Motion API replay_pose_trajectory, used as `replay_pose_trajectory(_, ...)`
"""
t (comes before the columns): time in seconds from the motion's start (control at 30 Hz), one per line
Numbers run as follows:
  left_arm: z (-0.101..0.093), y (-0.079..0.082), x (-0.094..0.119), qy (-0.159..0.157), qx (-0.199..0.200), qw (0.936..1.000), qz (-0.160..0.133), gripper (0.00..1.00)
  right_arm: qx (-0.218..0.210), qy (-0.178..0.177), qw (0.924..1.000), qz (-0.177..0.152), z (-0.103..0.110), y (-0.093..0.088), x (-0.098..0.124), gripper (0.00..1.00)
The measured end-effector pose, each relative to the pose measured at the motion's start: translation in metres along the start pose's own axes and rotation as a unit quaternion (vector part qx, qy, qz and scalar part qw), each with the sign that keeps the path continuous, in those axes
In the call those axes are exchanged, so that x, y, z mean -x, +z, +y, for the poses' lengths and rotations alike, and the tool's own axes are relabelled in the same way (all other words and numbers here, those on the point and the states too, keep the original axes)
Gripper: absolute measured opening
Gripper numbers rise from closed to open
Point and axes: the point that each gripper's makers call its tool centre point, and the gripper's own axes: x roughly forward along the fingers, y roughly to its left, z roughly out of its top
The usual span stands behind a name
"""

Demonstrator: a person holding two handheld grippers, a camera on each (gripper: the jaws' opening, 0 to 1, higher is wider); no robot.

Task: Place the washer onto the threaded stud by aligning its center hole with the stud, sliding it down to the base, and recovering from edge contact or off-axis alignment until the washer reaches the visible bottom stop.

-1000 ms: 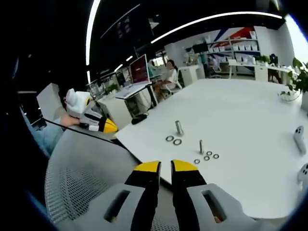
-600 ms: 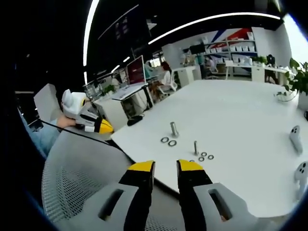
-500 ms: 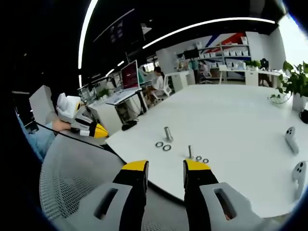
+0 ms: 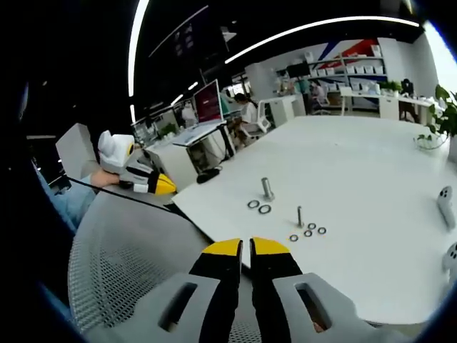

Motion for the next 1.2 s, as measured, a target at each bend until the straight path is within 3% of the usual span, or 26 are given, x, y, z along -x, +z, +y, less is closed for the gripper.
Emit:
replay_pose_trajectory(0.63,0.000,0.004,0.000,0.000,-0.004,0.9999,-0.011,0.00,0.004,-0.007,1.0000,-0.003,-0.002,0.002,0.000,0.03)
replay_pose_trajectory(0.83,0.001,0.015,0.006,0.005,-0.010,0.9988,-0.048,0.00,0.002,0.001,1.0000,0.006,0.002,-0.002,0.000,0.04)
replay_pose_trajectory(1.2,-0.002,0.005,0.001,-0.007,-0.010,0.9998,-0.014,0.00,-0.002,-0.006,1.0000,0.004,-0.002,-0.002,-0.001,0.06)
